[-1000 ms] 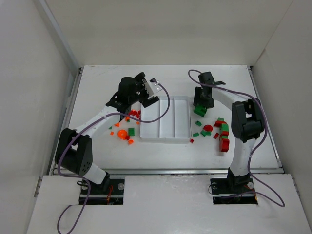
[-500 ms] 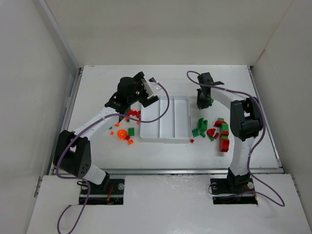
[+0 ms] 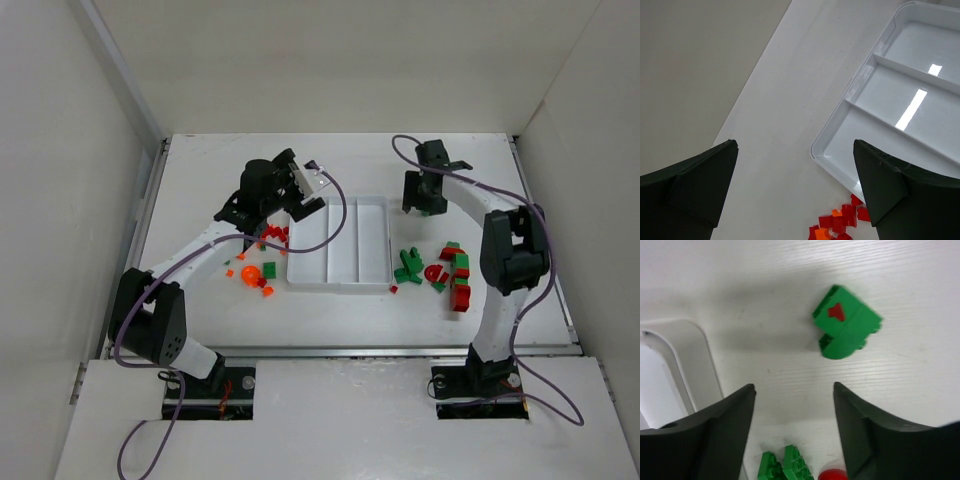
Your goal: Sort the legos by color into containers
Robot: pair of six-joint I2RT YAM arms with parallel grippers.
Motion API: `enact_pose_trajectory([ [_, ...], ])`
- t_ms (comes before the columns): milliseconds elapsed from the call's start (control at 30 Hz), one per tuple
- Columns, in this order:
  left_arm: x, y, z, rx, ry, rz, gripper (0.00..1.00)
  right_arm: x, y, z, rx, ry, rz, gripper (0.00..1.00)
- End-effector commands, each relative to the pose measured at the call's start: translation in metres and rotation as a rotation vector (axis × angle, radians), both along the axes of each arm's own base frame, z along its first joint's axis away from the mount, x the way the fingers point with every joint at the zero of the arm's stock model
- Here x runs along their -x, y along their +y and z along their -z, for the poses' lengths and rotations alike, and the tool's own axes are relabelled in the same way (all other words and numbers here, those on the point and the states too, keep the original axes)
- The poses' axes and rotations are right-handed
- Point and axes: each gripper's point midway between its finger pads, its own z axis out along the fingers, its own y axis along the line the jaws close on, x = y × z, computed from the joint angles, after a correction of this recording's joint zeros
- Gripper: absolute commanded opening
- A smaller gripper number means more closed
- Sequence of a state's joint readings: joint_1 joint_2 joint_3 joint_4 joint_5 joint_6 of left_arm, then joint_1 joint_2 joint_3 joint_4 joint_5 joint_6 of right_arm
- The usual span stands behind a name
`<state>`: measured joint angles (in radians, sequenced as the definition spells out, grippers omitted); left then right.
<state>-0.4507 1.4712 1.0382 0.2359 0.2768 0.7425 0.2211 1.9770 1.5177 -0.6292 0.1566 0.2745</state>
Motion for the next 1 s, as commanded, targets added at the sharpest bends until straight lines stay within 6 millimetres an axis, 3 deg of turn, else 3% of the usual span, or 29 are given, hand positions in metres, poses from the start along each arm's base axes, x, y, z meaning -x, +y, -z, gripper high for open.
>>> enact_pose_trajectory([
  [0,0.004,0.002,-0.017,0.035,-0.042,-0.005,1.0,-0.019,-0.03,-0.037,-0.026,-0.084,0.112,0.72],
  [133,0.005,0.003,-0.021,0.039,-0.05,-0.004,1.0,-0.028,-0.035,-0.025,-0.01,-0.047,0.126,0.82],
  [300,0.005,0.003,-0.021,0.039,-0.05,-0.004,1.0,-0.049,-0.045,-0.01,0.007,-0.034,0.141,0.82],
  [433,0.005,0.003,-0.021,0.032,-0.055,-0.002,1.0,-0.062,-0.04,-0.005,0.002,-0.028,0.088,0.82],
  [567,0.004,0.005,-0.021,0.03,-0.057,-0.012,1.0,-0.062,-0.041,-0.001,0.019,-0.014,0.061,0.82],
  [800,0.003,0.005,-0.021,0.023,-0.062,-0.009,1.0,-0.052,-0.041,0.011,0.02,0.024,0.048,0.64],
  [967,0.0,0.004,-0.024,0.02,-0.076,-0.007,1.0,-0.05,-0.041,0.013,0.02,0.02,0.048,0.4],
])
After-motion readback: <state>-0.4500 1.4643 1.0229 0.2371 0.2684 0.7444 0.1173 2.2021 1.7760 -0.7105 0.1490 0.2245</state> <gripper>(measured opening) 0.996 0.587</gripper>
